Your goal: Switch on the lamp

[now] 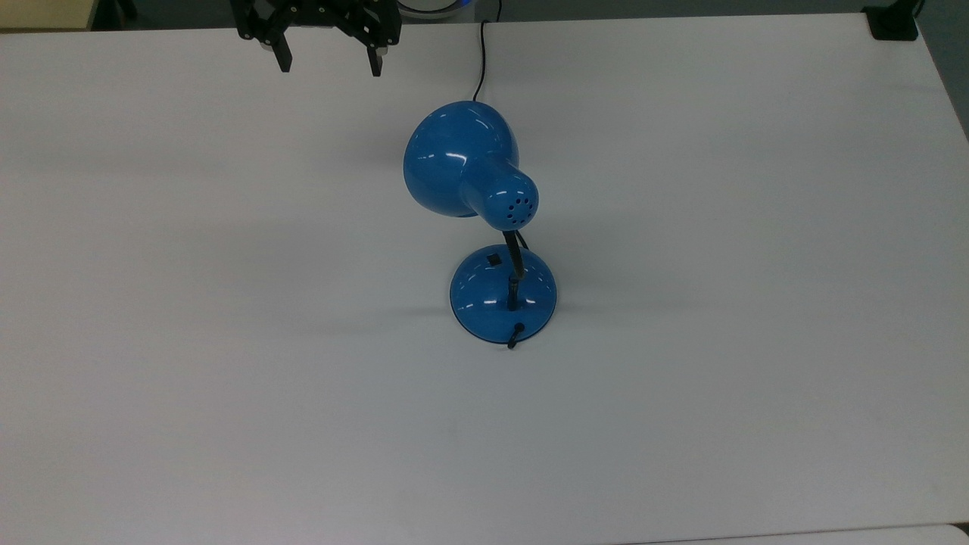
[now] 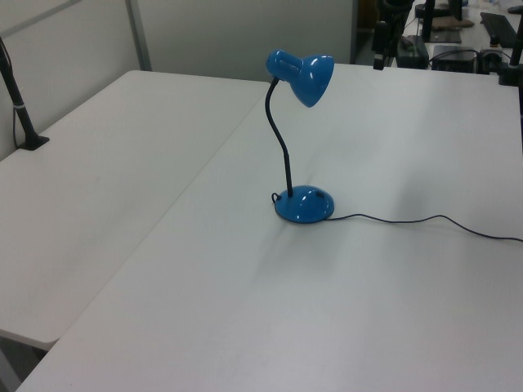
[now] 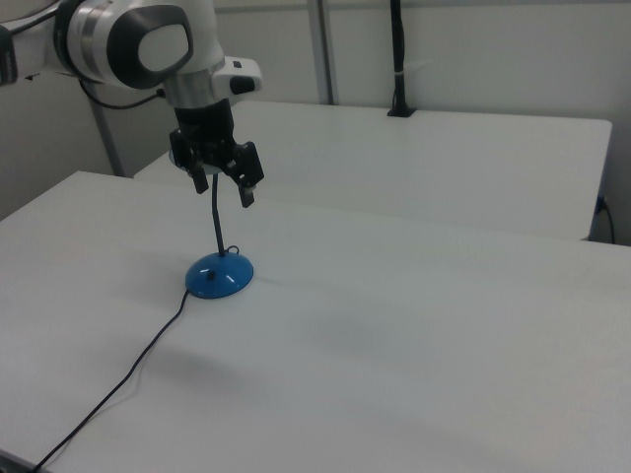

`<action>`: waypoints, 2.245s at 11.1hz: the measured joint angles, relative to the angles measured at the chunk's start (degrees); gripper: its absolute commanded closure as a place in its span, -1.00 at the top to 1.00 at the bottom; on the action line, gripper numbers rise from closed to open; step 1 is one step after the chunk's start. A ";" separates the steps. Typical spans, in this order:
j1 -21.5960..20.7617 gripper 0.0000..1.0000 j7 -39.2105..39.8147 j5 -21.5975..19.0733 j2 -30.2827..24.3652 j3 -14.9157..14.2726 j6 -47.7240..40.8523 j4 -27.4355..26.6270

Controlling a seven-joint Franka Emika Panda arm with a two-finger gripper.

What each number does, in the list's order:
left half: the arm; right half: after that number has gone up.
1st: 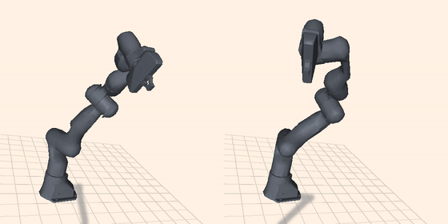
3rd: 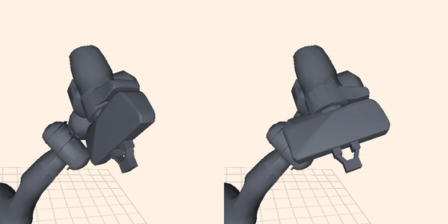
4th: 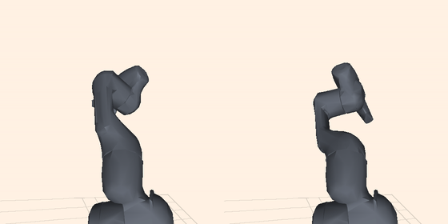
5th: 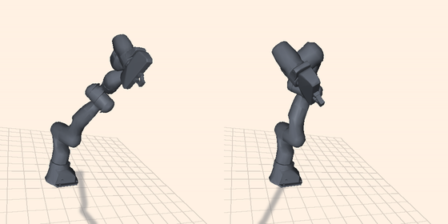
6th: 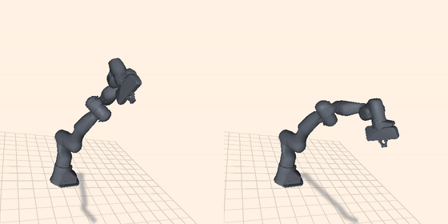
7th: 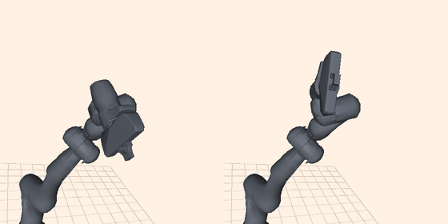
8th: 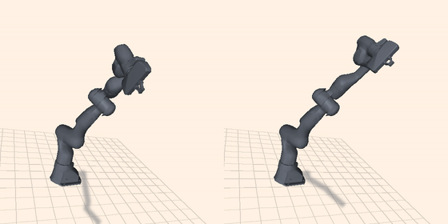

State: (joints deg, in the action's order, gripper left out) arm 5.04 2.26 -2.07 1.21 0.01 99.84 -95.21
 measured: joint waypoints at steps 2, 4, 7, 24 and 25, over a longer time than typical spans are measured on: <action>-0.01 1.00 0.00 0.00 0.01 0.04 0.00 0.00; -0.07 1.00 0.00 0.00 0.02 0.16 0.00 0.00; -0.07 1.00 0.00 0.00 0.06 0.19 0.00 0.00; -2.35 -1.00 15.86 -1.67 3.46 3.61 9.30 -8.61; -3.07 -1.00 13.40 -1.67 4.36 4.47 13.69 -10.98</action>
State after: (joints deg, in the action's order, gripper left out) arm 1.97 15.66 -3.74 5.58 4.48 113.53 -106.19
